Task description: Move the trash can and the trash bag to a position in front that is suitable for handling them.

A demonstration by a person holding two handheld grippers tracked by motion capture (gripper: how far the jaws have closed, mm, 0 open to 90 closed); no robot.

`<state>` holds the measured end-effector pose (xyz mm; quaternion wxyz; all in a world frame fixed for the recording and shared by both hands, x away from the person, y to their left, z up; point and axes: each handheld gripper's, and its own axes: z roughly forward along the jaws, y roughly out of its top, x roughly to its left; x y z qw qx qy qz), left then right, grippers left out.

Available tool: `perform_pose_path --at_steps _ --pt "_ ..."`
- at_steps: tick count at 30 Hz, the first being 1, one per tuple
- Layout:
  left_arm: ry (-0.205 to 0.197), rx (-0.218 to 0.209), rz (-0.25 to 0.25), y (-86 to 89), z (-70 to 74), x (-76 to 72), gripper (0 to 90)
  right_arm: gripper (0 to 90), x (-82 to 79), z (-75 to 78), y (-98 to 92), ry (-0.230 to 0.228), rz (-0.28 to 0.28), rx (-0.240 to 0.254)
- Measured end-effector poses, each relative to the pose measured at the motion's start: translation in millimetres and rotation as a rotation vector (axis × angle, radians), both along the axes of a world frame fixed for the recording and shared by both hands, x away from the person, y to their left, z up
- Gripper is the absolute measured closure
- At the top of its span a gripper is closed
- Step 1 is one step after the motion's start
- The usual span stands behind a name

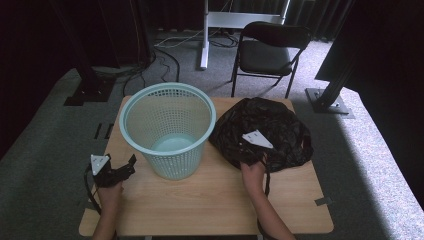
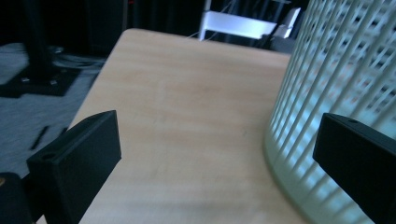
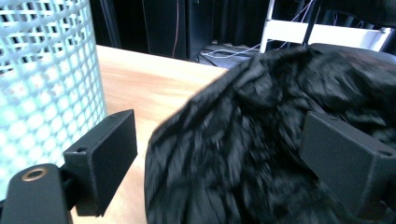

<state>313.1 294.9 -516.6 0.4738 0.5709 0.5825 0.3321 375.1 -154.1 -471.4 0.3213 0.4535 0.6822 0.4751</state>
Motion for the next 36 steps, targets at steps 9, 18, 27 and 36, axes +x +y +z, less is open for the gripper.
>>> perform_pose_path --at_steps 9,18,27,36 --pt "-0.003 -0.017 -0.018 1.2 14.2 25.4 1.0 10.8 45.2 -2.5 29.0 0.094 -0.034 0.022" --pt "-0.005 -0.102 -0.096 -13.4 9.3 29.2 1.1 16.0 45.5 0.2 55.0 0.085 0.079 0.036" --pt "0.021 -0.021 -0.159 -19.8 11.9 16.3 1.2 16.9 26.5 1.0 44.4 0.086 0.126 0.003" --pt "0.029 -0.030 -0.222 -31.9 12.4 -6.4 1.3 17.5 -2.7 2.2 30.7 0.077 0.129 -0.018"
